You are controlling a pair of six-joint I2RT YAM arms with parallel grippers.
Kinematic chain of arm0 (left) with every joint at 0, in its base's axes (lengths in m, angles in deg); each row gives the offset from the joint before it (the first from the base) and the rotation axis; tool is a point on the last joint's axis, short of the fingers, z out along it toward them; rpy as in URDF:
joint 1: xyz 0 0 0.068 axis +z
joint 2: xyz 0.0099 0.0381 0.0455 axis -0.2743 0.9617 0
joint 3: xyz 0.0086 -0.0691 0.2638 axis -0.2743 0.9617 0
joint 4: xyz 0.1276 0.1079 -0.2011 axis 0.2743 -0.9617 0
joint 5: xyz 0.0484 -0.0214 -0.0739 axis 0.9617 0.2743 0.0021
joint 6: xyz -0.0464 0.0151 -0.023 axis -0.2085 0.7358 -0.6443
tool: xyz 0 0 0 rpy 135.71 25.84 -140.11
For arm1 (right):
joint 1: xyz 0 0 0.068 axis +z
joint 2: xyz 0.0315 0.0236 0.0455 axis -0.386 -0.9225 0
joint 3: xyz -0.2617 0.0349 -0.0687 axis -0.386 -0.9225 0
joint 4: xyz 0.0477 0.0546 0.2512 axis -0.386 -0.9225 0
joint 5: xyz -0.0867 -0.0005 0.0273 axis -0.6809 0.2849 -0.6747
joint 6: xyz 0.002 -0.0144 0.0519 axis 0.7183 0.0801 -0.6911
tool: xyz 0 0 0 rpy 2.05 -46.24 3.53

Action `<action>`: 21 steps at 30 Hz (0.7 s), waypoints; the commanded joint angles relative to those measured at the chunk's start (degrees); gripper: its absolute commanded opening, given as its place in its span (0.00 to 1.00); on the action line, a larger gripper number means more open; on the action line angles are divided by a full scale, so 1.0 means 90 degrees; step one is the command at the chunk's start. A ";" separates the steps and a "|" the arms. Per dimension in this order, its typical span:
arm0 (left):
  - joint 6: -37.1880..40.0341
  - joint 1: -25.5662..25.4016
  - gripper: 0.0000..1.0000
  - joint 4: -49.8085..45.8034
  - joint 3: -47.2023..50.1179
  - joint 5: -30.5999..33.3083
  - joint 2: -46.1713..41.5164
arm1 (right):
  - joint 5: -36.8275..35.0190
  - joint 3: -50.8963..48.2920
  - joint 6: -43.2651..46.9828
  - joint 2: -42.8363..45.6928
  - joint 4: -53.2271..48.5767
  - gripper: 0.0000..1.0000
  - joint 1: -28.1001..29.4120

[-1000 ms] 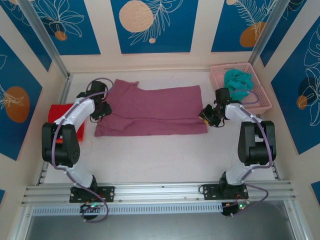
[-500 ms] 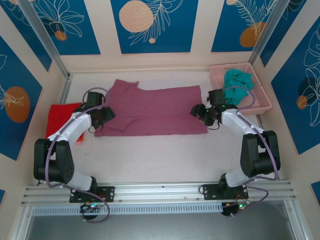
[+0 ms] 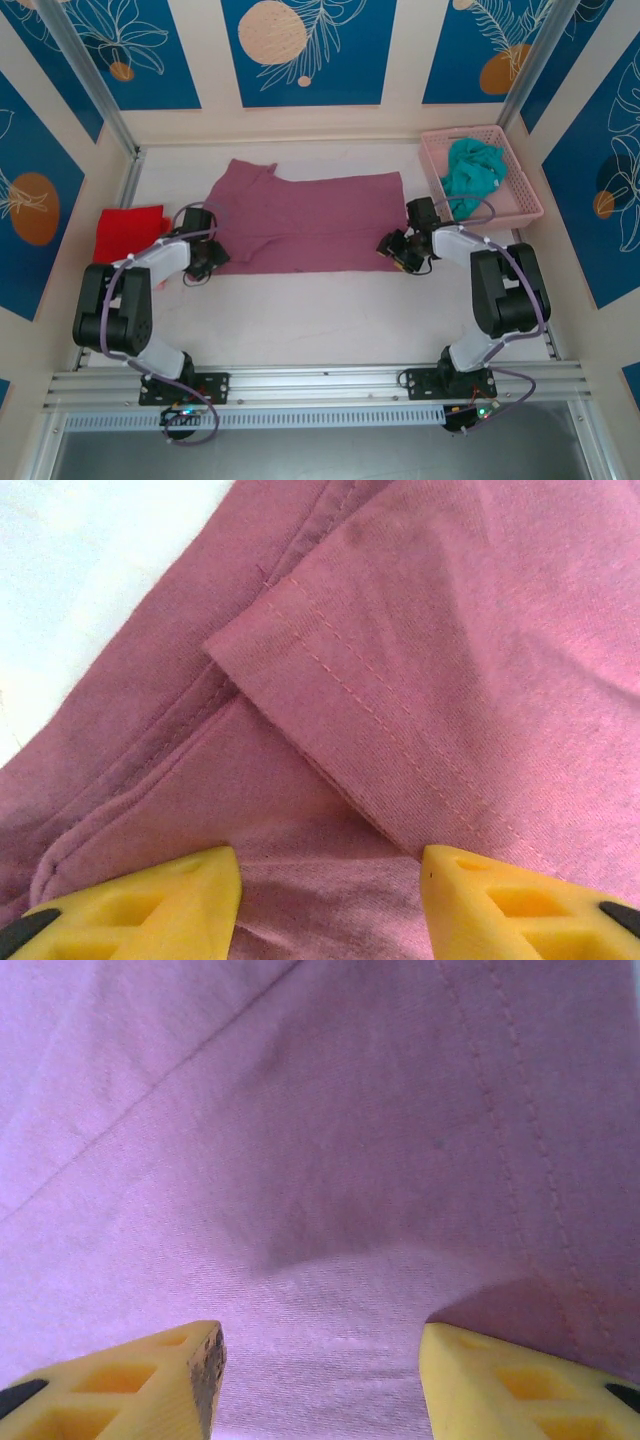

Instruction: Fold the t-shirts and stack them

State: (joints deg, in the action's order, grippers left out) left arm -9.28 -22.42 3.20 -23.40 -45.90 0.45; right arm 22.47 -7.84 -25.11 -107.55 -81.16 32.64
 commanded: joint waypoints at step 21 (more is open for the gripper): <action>0.0097 -0.0127 1.00 -0.0349 -0.0211 -0.0487 -0.1148 | -0.0725 0.0188 0.0261 0.1140 0.0284 0.74 -0.0068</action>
State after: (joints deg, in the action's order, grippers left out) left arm -9.85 -23.10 -5.17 -22.00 -48.33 -15.20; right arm 17.72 -9.63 -24.56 -93.49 -82.91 31.74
